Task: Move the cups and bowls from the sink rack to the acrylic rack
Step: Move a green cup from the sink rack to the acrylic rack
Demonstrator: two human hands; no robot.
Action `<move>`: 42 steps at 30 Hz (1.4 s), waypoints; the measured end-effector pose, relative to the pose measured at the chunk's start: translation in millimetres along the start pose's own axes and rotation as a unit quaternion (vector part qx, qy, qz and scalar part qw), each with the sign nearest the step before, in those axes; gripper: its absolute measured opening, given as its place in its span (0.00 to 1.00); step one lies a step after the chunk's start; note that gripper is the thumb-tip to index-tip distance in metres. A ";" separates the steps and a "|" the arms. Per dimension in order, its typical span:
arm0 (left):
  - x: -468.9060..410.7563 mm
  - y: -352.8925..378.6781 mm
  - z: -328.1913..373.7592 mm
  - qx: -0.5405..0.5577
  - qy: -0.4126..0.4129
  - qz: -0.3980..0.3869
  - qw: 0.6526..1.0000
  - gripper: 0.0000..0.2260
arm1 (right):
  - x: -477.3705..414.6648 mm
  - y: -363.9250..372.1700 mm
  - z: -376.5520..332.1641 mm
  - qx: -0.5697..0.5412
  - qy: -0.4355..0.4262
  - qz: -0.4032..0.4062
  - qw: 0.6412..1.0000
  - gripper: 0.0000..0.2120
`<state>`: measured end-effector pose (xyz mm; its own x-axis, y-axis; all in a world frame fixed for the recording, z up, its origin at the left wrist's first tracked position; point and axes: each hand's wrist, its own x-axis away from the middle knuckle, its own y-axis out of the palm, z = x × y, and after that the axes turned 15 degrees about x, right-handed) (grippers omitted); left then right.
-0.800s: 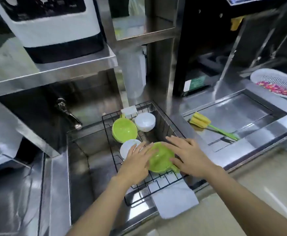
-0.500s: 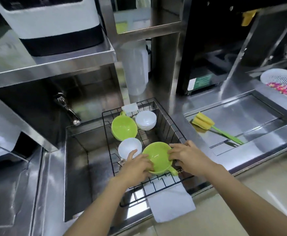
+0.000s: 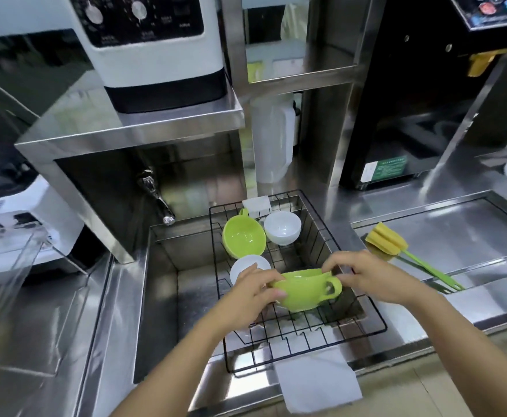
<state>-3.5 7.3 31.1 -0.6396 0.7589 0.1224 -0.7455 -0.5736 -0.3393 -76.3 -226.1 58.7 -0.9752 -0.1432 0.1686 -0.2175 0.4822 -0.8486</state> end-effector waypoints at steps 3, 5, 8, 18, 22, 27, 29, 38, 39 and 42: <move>12.6 -16.1 24.7 0.113 0.023 0.028 0.993 0.05 | -0.1 -25.1 -29.5 -0.126 -0.035 0.018 0.991 0.07; 23.5 -28.2 39.6 0.194 0.037 0.071 0.978 0.06 | -4.9 -31.6 -48.9 -0.212 -0.049 0.034 0.975 0.04; 41.9 -48.6 52.5 0.301 0.054 0.123 0.944 0.09 | -18.8 -27.0 -80.5 -0.299 -0.059 0.078 0.949 0.06; 120.4 -134.2 55.5 0.478 0.125 0.335 0.802 0.12 | -85.4 2.0 -220.7 -0.389 -0.112 0.154 0.901 0.18; 160.9 -175.1 51.3 0.483 0.144 0.391 0.770 0.15 | -101.4 25.4 -285.4 -0.347 -0.173 0.133 0.912 0.31; 208.6 -219.0 42.7 0.493 0.178 0.433 0.734 0.12 | -129.2 57.3 -362.9 -0.198 -0.197 0.159 0.947 0.57; 227.4 -236.0 35.1 0.456 0.192 0.467 0.733 0.06 | -142.4 70.8 -388.5 -0.179 -0.200 0.165 0.949 0.61; 298.5 -298.5 -10.0 0.122 0.109 0.578 0.799 0.12 | -193.0 131.1 -477.1 -0.198 -0.215 0.073 0.953 0.50; 302.3 -302.1 -16.2 0.111 0.098 0.583 0.799 0.20 | -198.0 134.8 -486.2 -0.190 -0.212 0.068 0.956 0.49; 309.9 -314.7 -29.8 0.125 0.079 0.581 0.800 0.31 | -212.1 141.5 -511.5 -0.155 -0.213 0.056 0.963 0.37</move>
<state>38.5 432.2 148.1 -0.9114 -0.3135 -0.2666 0.3087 -0.9492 0.0611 79.3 314.6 159.3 -0.9030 -0.3850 -0.1910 -0.1786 0.7404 -0.6480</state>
